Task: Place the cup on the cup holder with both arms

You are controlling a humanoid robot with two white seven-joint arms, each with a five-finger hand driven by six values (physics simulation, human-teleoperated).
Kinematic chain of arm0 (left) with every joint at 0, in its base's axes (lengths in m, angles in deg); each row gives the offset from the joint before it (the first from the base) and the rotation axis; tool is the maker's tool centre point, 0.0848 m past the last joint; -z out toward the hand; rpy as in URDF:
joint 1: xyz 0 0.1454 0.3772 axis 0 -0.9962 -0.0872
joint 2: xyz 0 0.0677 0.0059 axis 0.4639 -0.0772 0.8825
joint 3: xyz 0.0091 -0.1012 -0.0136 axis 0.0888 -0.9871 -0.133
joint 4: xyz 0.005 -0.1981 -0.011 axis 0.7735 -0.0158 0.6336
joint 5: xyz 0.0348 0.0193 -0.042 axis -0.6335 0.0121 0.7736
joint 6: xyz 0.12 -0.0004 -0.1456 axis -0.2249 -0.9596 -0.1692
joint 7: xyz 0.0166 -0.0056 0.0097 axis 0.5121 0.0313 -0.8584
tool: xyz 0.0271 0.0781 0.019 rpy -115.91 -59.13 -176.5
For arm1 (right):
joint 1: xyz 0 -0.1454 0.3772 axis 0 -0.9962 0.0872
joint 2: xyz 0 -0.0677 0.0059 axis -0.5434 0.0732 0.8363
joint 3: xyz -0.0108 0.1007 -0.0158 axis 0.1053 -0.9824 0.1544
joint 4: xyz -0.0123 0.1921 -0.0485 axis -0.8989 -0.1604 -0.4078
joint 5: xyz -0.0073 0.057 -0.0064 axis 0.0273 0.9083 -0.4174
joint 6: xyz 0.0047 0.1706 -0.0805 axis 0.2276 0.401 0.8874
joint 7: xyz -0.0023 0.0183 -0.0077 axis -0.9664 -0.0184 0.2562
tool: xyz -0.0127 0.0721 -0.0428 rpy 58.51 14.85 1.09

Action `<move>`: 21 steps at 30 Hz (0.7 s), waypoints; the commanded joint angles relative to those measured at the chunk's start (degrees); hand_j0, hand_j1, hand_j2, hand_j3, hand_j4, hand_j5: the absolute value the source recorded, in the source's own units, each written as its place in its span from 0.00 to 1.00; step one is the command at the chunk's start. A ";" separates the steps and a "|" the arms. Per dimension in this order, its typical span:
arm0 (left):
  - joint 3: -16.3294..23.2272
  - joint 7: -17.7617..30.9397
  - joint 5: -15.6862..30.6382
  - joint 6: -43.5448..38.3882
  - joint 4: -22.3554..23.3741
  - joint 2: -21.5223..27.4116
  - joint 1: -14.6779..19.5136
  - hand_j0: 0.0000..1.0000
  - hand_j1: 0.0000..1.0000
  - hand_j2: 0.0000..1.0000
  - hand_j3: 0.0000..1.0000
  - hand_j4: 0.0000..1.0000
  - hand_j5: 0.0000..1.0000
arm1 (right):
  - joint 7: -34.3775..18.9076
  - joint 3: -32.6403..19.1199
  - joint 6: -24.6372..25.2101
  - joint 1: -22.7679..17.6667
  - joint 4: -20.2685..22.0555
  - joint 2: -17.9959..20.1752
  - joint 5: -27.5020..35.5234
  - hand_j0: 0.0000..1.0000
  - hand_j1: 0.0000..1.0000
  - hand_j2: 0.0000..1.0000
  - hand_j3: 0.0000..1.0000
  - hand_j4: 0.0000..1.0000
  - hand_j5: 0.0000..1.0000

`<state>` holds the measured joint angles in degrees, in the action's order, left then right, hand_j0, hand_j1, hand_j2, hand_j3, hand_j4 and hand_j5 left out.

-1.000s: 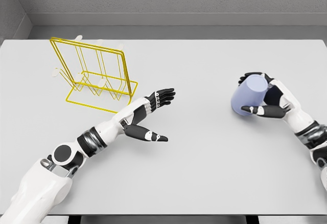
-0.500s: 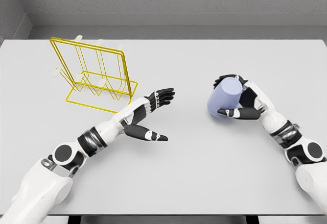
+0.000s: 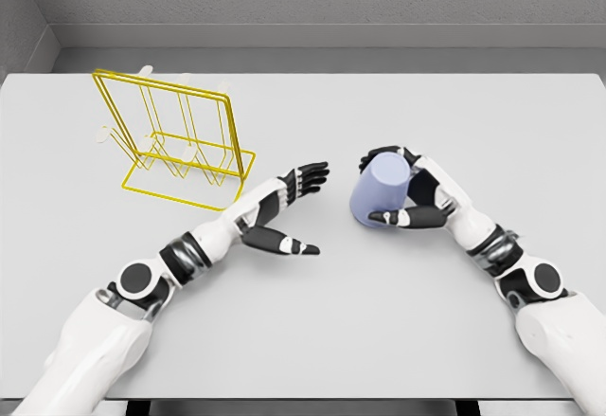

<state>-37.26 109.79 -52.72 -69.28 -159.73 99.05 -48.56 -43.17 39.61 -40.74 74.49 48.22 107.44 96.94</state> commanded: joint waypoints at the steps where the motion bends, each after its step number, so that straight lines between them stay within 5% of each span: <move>1: -0.03 0.00 -0.32 0.00 0.31 -0.30 0.00 1.00 1.00 1.00 1.00 1.00 1.00 | 0.04 0.44 0.03 0.00 0.05 -0.91 -0.87 0.69 0.69 0.69 0.69 0.69 0.69; 14: -0.73 0.09 -0.32 0.09 0.66 -0.30 0.09 1.00 1.00 1.00 1.00 1.00 1.00 | 0.04 2.47 0.03 0.00 -0.04 -2.06 -1.05 0.74 0.74 0.74 0.74 0.74 0.74; 21: -1.08 0.00 -0.32 0.09 3.56 -2.05 1.32 1.00 1.00 1.00 1.00 1.00 1.00 | 0.04 3.17 0.03 0.00 -0.21 -2.50 -1.05 0.88 0.88 0.88 0.88 0.88 0.88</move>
<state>-38.21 109.82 -53.41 -69.28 -156.98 97.44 -47.24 -43.67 41.18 -40.06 74.49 49.31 106.22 91.31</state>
